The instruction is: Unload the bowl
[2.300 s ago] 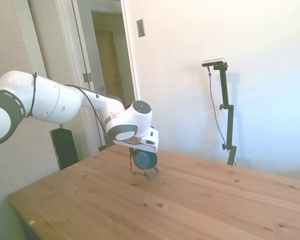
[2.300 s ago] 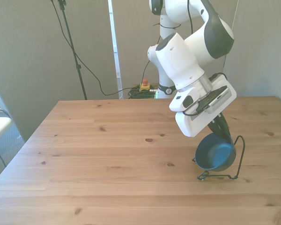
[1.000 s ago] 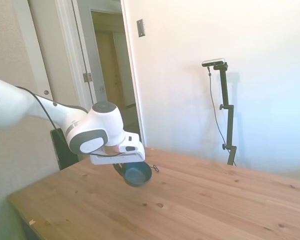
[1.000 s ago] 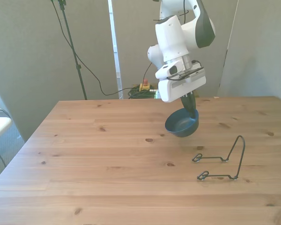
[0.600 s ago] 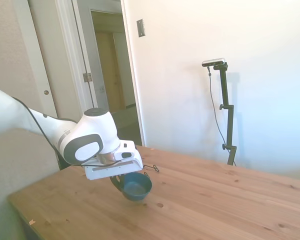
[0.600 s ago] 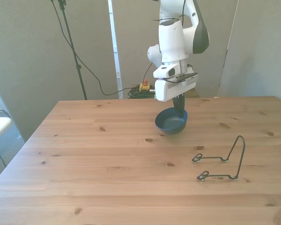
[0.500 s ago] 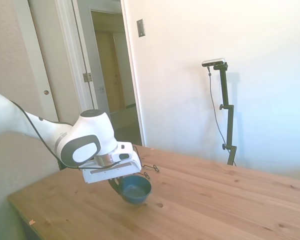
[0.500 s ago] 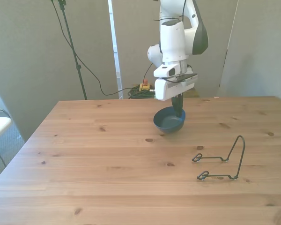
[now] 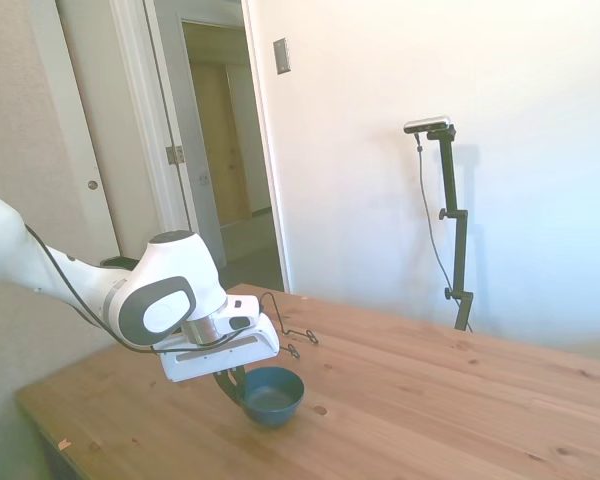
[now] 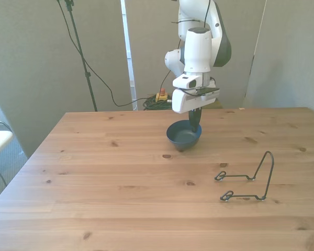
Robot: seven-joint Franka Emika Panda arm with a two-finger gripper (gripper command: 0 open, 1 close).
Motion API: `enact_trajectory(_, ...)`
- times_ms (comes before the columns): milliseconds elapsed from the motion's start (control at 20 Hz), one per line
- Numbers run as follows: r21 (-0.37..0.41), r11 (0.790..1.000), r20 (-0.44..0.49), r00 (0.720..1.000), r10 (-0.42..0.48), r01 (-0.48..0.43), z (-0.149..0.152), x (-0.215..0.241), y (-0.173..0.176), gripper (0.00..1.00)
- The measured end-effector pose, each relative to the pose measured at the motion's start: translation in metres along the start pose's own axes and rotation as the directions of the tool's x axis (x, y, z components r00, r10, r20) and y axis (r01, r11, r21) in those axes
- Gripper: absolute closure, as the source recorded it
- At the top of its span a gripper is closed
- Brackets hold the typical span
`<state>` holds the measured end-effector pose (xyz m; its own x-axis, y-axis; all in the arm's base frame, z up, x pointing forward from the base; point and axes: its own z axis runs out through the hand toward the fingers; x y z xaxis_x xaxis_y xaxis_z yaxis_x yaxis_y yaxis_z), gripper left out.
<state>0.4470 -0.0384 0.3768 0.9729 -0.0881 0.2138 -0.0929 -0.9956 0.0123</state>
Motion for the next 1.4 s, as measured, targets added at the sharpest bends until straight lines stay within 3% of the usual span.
enact_trajectory(650, -0.008, 0.999, 0.005, 1.000, 0.031, -0.031, 0.005, 0.004, -0.007, 0.00)
enact_trajectory(900, 0.031, 0.992, -0.004, 0.992, 0.126, -0.126, -0.017, 0.006, -0.013, 0.00)
enact_trajectory(1050, 0.117, 0.969, 0.021, 0.976, 0.218, -0.219, -0.047, -0.001, -0.017, 0.00)
enact_trajectory(1200, 0.189, 0.927, 0.019, 0.945, 0.326, -0.324, -0.082, -0.006, -0.015, 0.00)
enact_trajectory(1400, 0.206, 0.874, 0.013, 0.894, 0.448, -0.440, -0.108, -0.013, -0.013, 0.00)
